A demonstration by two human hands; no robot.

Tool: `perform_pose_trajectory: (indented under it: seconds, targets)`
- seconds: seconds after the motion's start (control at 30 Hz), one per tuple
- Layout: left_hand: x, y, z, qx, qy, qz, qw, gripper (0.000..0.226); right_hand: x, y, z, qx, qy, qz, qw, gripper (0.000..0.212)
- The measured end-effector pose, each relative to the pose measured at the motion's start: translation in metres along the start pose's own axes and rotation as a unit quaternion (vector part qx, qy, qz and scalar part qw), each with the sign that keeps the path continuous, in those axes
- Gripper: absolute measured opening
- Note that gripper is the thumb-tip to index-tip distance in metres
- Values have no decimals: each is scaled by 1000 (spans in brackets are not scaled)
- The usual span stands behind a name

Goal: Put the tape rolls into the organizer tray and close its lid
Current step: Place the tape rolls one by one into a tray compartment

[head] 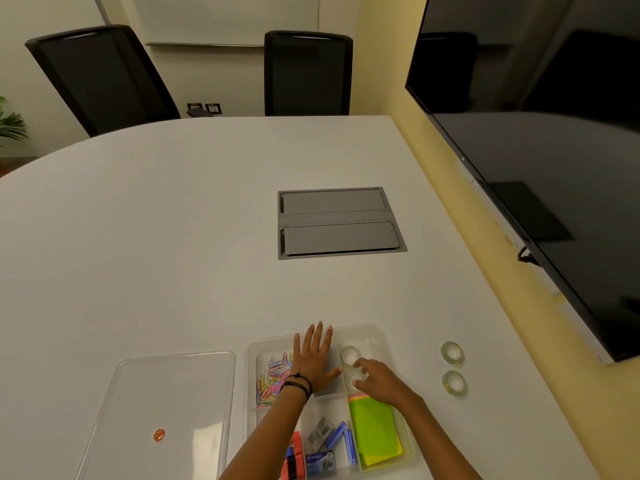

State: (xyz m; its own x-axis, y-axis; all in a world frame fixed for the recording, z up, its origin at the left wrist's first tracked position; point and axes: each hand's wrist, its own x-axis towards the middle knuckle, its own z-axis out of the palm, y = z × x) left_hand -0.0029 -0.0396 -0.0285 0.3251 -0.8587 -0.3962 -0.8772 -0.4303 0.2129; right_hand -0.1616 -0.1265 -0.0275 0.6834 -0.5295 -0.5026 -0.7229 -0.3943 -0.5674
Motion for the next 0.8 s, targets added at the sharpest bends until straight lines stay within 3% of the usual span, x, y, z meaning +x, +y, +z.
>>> perform_pose_trajectory:
  seconds: [0.1, 0.2, 0.27, 0.37, 0.47, 0.6, 0.7, 0.8]
  targets:
    - [-1, 2, -2, 7, -24, 27, 999, 111, -7, 3, -17, 93, 79, -30, 992, 26]
    - [0, 1, -1, 12, -12, 25, 1000, 111, -18, 10, -41, 156, 175, -34, 972, 28]
    - [1, 0, 1, 15, -6, 26, 1000, 111, -25, 22, -55, 167, 227, -22, 959, 35]
    - [0, 0, 1, 11, -5, 28, 1000, 111, -35, 53, -64, 137, 280, 16, 950, 22]
    - [1, 0, 3, 9, -5, 26, 1000, 112, -40, 93, -59, 75, 290, 90, 950, 21]
    - [2, 0, 3, 20, -3, 27, 999, 112, -41, 124, -44, 40, 247, 184, 951, 39]
    - [3, 0, 3, 22, -4, 31, 999, 112, -43, 136, -32, 10, 209, 197, 958, 47]
    - [4, 0, 4, 20, -4, 32, 999, 112, -48, 134, -23, 3, 228, 191, 955, 46]
